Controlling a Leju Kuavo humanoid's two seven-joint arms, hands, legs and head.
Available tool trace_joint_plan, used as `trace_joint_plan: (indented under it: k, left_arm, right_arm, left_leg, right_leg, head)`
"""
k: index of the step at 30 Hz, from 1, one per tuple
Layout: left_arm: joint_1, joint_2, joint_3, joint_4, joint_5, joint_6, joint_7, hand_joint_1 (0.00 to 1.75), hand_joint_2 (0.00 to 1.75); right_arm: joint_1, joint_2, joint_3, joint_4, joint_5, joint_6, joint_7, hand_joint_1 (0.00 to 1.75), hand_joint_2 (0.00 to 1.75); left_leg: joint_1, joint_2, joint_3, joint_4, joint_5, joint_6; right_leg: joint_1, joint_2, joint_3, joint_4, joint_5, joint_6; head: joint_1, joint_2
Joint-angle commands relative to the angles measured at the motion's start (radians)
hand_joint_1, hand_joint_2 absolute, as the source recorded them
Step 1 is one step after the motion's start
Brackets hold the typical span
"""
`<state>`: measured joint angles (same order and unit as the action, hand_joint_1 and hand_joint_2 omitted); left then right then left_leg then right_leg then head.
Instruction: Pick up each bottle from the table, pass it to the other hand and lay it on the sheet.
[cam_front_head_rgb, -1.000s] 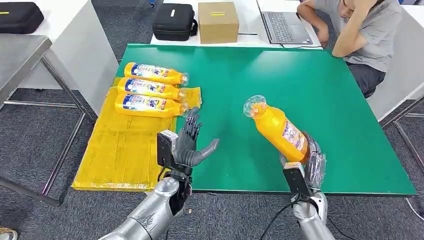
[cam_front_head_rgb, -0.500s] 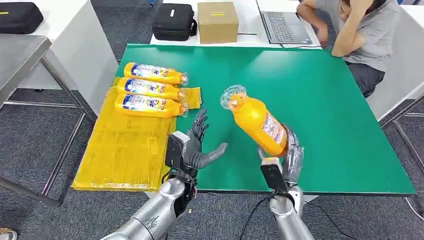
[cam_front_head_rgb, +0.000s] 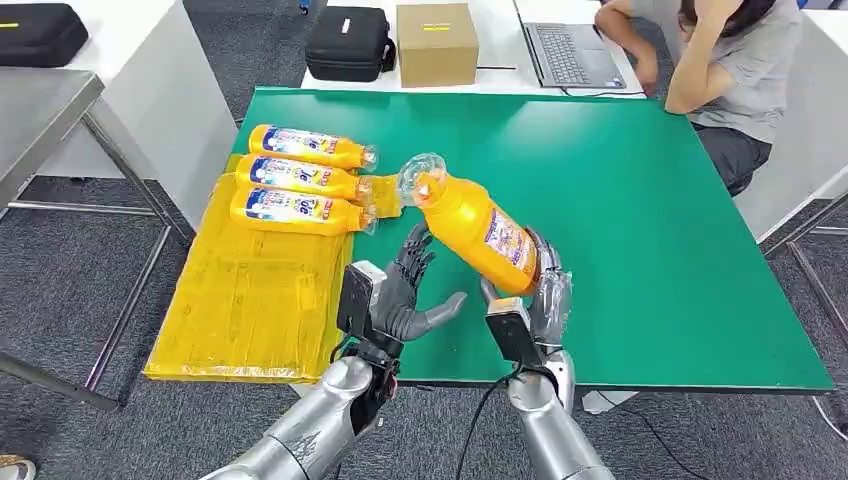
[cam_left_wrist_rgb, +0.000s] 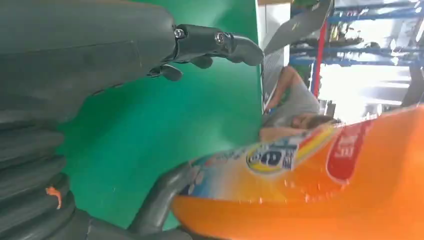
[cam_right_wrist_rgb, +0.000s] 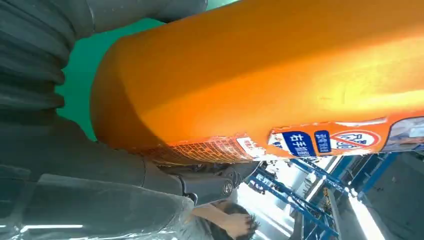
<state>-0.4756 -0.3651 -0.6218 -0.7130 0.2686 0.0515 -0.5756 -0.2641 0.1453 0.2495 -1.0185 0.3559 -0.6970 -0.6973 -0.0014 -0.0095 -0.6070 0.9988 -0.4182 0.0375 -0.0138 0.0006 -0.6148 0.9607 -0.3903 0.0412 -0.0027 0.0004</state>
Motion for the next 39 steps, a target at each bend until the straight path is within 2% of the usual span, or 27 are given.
trace_joint_plan:
  k: [1,17,25,28,33,39]
  left_arm:
    - [-0.020,0.033,-0.038,0.004,0.013,-0.024,0.010,0.00,1.75]
    - [-0.024,0.016,-0.026,-0.003,0.021,0.004,-0.008,0.00,1.75]
    - [-0.049,0.016,-0.096,-0.006,0.037,0.136,-0.059,0.00,1.75]
    - [-0.060,0.016,-0.134,-0.004,0.116,0.123,-0.033,0.00,1.75]
    - [-0.086,0.016,-0.191,-0.006,0.198,0.121,-0.026,0.00,1.75]
    - [-0.095,0.016,-0.236,0.009,0.214,0.139,-0.034,0.00,1.75]
  right_arm:
    - [-0.073,0.006,0.009,0.130,-0.019,-0.001,-0.001,1.75,1.75]
    - [-0.064,0.009,0.030,0.144,-0.037,-0.001,-0.001,1.75,1.75]
    - [-0.069,0.028,0.078,0.196,-0.034,-0.001,-0.001,1.75,1.75]
    - [-0.082,0.047,0.094,0.208,0.004,-0.001,-0.001,1.75,1.75]
    - [-0.122,0.055,0.191,0.253,-0.051,-0.001,-0.001,1.75,1.75]
    - [-0.138,0.054,0.242,0.266,-0.059,-0.001,-0.001,1.75,1.75]
  left_leg:
    - [0.000,0.003,0.004,0.000,-0.002,-0.002]
    - [0.000,0.002,0.004,0.000,-0.002,-0.002]
    - [0.001,0.003,0.005,0.000,-0.002,-0.002]
    - [0.001,0.003,0.004,0.000,-0.002,-0.002]
    - [0.001,0.004,0.004,0.001,-0.003,-0.002]
    - [0.000,0.003,0.003,0.000,-0.002,-0.002]
  right_leg:
    - [0.000,0.003,0.003,0.000,-0.001,-0.001]
    - [0.001,0.002,0.004,0.000,-0.002,-0.001]
    - [0.001,0.002,0.004,0.000,-0.002,-0.002]
    - [0.001,0.002,0.003,0.000,-0.001,-0.001]
    - [0.001,0.003,0.003,0.001,-0.002,-0.002]
    - [0.001,0.002,0.002,0.000,-0.001,-0.001]
  head:
    - [0.000,0.000]
    - [0.000,0.000]
    - [0.000,0.000]
    - [0.000,0.000]
    - [0.000,0.000]
    - [0.000,0.000]
